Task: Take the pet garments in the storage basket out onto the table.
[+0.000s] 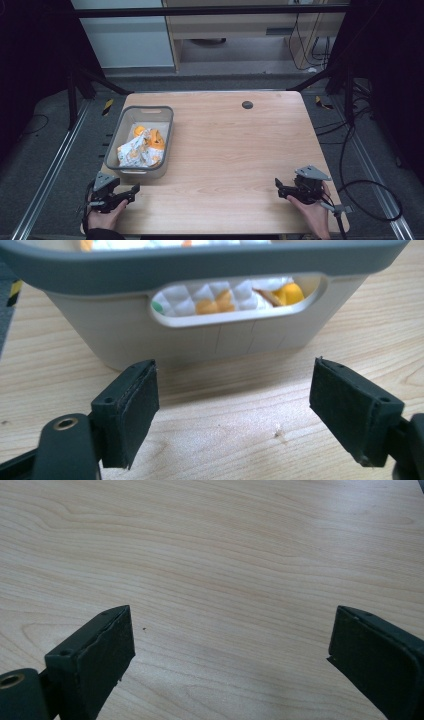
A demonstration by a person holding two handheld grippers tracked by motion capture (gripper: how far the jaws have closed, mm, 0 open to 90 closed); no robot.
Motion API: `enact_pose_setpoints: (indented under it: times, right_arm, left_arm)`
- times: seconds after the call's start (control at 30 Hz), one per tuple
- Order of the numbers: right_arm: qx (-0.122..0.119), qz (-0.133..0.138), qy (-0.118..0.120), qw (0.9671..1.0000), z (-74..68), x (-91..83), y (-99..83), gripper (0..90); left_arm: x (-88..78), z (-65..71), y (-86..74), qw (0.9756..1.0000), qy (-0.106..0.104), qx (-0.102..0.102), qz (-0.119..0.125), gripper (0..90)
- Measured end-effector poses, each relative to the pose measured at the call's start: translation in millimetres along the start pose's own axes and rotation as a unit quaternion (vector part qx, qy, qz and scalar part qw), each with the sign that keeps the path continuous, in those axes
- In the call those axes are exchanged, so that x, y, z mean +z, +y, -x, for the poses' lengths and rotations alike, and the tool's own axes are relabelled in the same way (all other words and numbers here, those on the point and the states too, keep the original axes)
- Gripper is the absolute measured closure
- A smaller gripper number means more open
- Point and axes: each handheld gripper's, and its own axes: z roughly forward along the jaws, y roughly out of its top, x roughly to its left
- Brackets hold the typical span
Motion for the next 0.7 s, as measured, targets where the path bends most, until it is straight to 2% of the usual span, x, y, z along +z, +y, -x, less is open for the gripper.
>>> enact_pose_setpoints:
  times: [0.23, 0.37, 0.47, 0.7]
  right_arm:
    - [0.006, 0.011, 0.012, 0.9998, 1.9, -2.7, 1.5, 1.8]
    - [0.011, 0.018, 0.034, 0.9992, 2.3, -6.4, 3.8, 1.1]
    - [0.004, 0.015, 0.035, 0.9993, 1.0, -6.3, 3.6, 3.8]
    - [0.008, 0.021, 0.026, 0.9994, 0.2, -4.6, 2.7, 5.0]
  left_arm:
    - [-12.8, -2.2, 2.5, 0.9994, 0.009, -0.01, 0.033, 21.4]
    - [-17.3, -2.7, 4.8, 0.9991, 0.009, -0.009, 0.041, 21.7]
    - [-18.7, -0.2, 7.1, 0.999, 0.007, 0.002, 0.043, 20.9]
    - [-24.8, 3.0, 14.8, 0.9988, -0.001, 0.003, 0.05, 20.6]
